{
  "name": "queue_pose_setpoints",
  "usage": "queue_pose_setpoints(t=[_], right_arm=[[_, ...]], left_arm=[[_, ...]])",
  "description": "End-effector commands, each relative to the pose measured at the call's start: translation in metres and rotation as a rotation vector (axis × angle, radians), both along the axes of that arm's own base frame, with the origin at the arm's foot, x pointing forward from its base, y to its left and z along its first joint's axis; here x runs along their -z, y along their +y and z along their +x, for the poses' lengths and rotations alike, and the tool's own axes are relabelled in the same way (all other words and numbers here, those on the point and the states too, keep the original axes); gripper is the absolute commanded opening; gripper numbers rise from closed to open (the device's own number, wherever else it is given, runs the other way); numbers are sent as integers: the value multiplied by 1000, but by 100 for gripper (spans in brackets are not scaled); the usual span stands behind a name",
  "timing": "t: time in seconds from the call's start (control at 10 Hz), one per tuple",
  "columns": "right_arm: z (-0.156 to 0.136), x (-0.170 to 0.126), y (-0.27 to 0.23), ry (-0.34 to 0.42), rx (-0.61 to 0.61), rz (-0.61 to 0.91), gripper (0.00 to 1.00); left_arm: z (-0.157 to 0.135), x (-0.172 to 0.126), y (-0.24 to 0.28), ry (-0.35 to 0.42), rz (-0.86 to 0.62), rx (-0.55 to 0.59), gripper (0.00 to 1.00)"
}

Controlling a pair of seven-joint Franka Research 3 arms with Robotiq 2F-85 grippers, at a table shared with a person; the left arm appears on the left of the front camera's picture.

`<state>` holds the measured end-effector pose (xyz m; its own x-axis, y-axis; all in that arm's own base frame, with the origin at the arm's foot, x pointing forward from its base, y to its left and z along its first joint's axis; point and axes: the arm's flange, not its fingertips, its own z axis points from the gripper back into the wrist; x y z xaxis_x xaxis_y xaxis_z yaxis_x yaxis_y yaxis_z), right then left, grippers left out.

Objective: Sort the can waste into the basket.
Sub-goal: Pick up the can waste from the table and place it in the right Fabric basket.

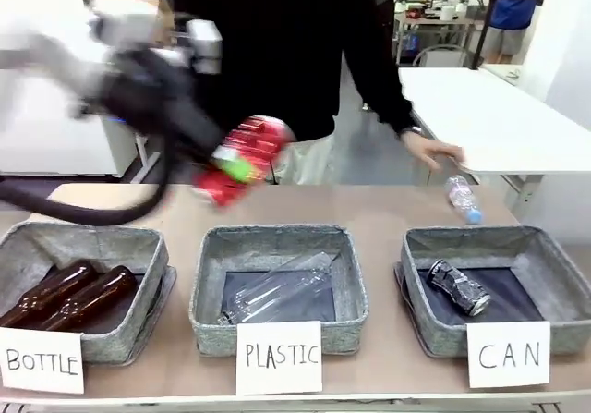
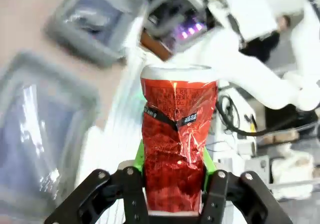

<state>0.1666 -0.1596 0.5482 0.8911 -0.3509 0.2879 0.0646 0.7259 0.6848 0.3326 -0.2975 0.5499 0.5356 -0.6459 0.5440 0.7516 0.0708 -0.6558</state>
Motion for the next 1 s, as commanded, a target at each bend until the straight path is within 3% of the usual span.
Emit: queue_pose_setpoints(t=[0.0, 0.2, 0.3, 0.4, 0.5, 0.7, 0.8, 0.9], right_arm=[[-17, 20, -21, -4, 88, 103, 100], [-29, 39, -32, -12, 114, 160, 100], [-29, 46, -25, -67, 50, 192, 100], [-33, 21, -46, -16, 126, 129, 100], [-33, 21, -46, -16, 126, 129, 100], [-33, 21, -46, -16, 126, 129, 100], [-33, 21, -46, -16, 126, 129, 100], [-33, 21, -46, -16, 126, 129, 100]], left_arm=[[17, 0, -90, -90, 57, 178, 44], [-21, 27, -202, -264, 68, 253, 44], [-17, 45, -230, -367, 65, 209, 44], [-5, 60, -216, -298, 182, 230, 44], [-45, 30, -221, -260, 46, 260, 44], [-45, 30, -221, -260, 46, 260, 44], [-32, 53, -233, -296, 83, 259, 44], [-27, 63, -255, -414, -32, 273, 44]])
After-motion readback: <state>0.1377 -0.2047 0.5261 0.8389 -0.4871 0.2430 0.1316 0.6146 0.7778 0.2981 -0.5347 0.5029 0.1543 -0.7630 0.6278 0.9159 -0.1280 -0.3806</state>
